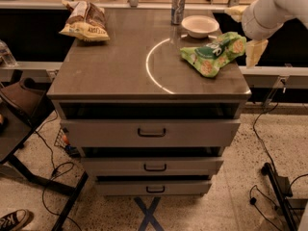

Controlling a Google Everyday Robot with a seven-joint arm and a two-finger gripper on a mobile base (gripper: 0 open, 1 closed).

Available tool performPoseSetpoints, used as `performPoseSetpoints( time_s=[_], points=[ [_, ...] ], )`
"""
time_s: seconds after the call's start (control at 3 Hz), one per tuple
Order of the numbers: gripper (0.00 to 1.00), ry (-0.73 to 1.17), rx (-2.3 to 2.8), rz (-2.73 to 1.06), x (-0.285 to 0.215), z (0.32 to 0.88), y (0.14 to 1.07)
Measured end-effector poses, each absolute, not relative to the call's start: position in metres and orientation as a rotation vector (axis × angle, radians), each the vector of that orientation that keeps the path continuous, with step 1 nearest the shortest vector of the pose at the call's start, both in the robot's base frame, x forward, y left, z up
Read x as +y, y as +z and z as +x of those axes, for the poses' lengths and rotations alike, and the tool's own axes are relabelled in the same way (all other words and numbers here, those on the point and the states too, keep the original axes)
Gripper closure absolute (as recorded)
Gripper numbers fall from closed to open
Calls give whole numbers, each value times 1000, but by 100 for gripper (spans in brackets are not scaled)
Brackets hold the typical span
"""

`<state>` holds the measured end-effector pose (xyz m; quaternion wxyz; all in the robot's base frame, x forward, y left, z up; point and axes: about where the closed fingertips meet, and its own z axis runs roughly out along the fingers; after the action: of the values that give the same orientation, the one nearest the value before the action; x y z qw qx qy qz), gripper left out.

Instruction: Move green rice chip bag near brown chip bag

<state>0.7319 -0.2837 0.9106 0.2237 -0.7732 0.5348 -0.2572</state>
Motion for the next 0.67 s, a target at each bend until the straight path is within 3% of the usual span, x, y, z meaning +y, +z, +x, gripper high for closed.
performPoseSetpoints(
  time_s=[0.67],
  points=[
    [0,-812,1363,-2256,-267,735,889]
  ],
)
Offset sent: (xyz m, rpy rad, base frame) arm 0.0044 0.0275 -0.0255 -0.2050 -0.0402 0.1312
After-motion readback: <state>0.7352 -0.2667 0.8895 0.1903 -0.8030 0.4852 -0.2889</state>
